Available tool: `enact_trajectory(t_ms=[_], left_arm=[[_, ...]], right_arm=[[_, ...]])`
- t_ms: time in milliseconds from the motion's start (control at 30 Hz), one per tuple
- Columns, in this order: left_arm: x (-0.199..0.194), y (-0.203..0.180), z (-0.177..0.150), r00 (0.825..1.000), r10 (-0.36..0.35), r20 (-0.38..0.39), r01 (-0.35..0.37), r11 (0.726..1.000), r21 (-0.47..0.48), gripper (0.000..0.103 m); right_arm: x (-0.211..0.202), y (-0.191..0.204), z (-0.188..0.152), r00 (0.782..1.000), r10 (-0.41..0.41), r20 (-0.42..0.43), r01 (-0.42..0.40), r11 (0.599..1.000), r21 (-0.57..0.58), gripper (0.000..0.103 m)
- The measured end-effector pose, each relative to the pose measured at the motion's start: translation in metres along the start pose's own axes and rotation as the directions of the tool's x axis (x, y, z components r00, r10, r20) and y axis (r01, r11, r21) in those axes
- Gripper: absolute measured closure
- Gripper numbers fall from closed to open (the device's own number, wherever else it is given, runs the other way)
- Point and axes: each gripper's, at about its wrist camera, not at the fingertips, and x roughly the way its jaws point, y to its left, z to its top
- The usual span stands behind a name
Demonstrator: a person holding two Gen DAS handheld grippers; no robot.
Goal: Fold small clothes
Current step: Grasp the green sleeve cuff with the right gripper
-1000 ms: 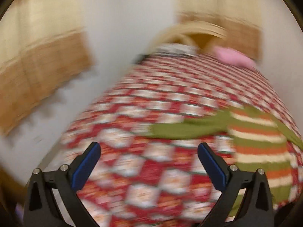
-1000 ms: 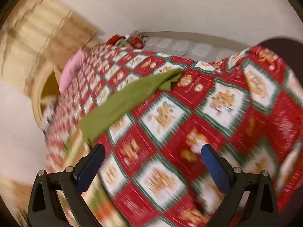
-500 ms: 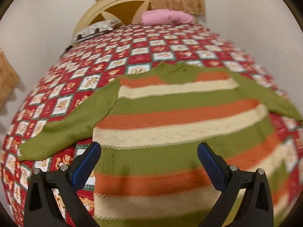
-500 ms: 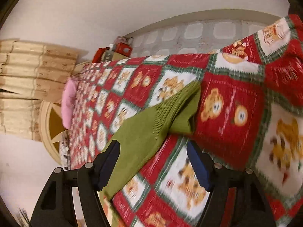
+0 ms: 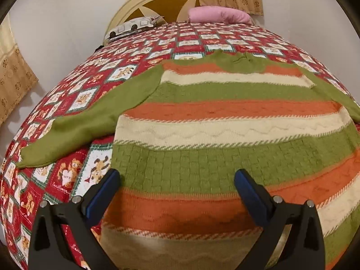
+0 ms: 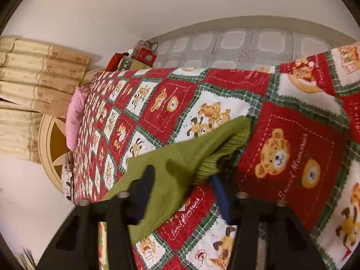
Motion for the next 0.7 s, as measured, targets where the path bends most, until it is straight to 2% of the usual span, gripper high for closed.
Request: enact_trajectory(t_ms=[33, 67, 167, 267, 367, 467, 500, 567, 600, 700], left_arm=[[0.001, -0.001, 0.000, 1.000, 0.000, -0.002, 0.000, 1.000, 0.003, 0.000], [0.002, -0.002, 0.000, 1.000, 0.000, -0.005, 0.000, 1.000, 0.007, 0.000], [0.006, -0.001, 0.000, 1.000, -0.023, -0.021, 0.023, 1.000, -0.005, 0.000], [0.013, 0.008, 0.001, 0.997, -0.070, -0.040, 0.068, 0.997, -0.045, 0.000], [0.016, 0.012, 0.001, 0.993, -0.106, -0.051, 0.102, 0.992, -0.078, 0.000], [0.015, 0.009, 0.001, 0.995, -0.093, -0.048, 0.089, 0.994, -0.068, 0.000], [0.016, 0.009, 0.000, 0.995, -0.090, -0.048, 0.086, 0.994, -0.065, 0.000], [0.017, 0.009, 0.001, 0.995, -0.090, -0.050, 0.086, 0.994, -0.065, 0.000], [0.018, 0.009, 0.001, 0.994, -0.093, -0.052, 0.089, 0.994, -0.068, 0.000], [0.018, 0.009, 0.001, 0.994, -0.095, -0.053, 0.091, 0.993, -0.071, 0.000]], right_arm=[[0.003, -0.003, 0.002, 1.000, -0.008, 0.001, 0.008, 1.000, 0.004, 0.069], [0.005, -0.006, 0.004, 1.000, -0.001, 0.001, 0.000, 1.000, 0.015, 0.071], [-0.001, -0.016, 0.006, 0.998, 0.069, 0.010, -0.070, 0.993, 0.092, 0.071], [-0.011, -0.021, 0.004, 0.995, 0.093, 0.026, -0.095, 0.988, 0.120, 0.068], [-0.024, -0.022, 0.003, 0.994, 0.098, 0.054, -0.104, 0.986, 0.132, 0.067], [-0.041, -0.020, 0.002, 0.992, 0.076, 0.098, -0.087, 0.989, 0.117, 0.067], [-0.048, -0.016, 0.003, 0.990, 0.068, 0.120, -0.080, 0.992, 0.100, 0.064], [-0.057, -0.012, 0.005, 0.985, 0.080, 0.155, -0.094, 0.992, 0.085, 0.045], [-0.058, -0.010, 0.007, 0.984, 0.090, 0.154, -0.104, 0.991, 0.083, 0.039], [-0.048, -0.015, 0.008, 0.991, 0.077, 0.107, -0.088, 0.990, 0.107, 0.037]])
